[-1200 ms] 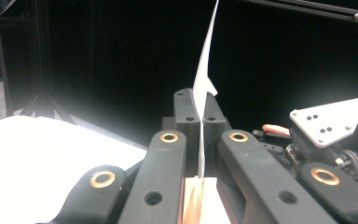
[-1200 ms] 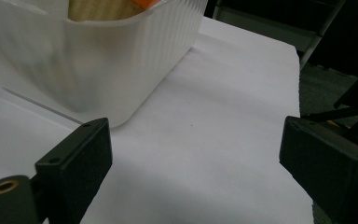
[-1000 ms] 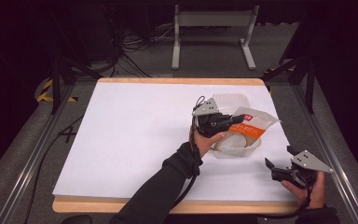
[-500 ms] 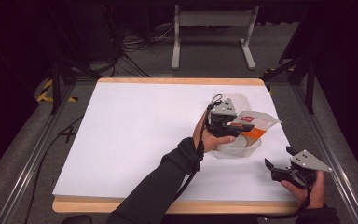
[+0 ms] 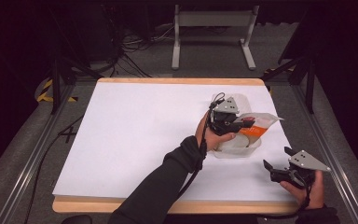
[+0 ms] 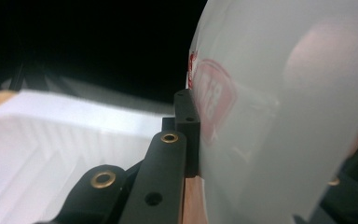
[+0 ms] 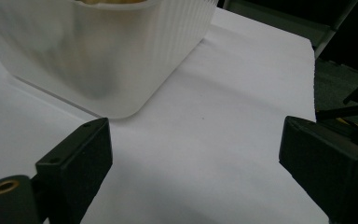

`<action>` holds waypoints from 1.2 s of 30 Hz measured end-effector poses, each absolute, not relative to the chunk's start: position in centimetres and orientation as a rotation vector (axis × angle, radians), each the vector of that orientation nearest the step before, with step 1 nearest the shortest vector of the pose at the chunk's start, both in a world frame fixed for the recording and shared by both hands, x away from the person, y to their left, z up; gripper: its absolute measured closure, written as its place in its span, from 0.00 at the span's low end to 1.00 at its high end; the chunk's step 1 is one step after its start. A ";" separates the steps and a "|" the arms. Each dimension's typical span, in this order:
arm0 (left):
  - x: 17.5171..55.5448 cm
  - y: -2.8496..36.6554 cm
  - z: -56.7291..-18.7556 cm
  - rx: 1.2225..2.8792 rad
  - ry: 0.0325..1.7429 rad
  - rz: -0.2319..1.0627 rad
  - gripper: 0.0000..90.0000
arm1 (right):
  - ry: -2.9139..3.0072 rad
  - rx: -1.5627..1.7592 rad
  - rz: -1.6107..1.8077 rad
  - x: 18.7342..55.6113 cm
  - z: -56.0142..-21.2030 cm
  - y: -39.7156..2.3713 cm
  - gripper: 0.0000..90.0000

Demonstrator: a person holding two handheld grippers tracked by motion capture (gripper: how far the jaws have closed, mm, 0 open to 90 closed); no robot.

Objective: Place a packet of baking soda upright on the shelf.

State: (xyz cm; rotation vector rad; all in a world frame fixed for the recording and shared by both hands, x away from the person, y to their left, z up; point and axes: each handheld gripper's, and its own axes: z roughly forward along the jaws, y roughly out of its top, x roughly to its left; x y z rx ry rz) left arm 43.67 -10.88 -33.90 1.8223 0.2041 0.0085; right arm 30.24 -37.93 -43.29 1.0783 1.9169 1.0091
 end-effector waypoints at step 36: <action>43.3 -7.4 -37.2 1.766 0.180 0.070 0.96 | 1.909 1.076 0.999 30.1 -43.2 -37.9 0.11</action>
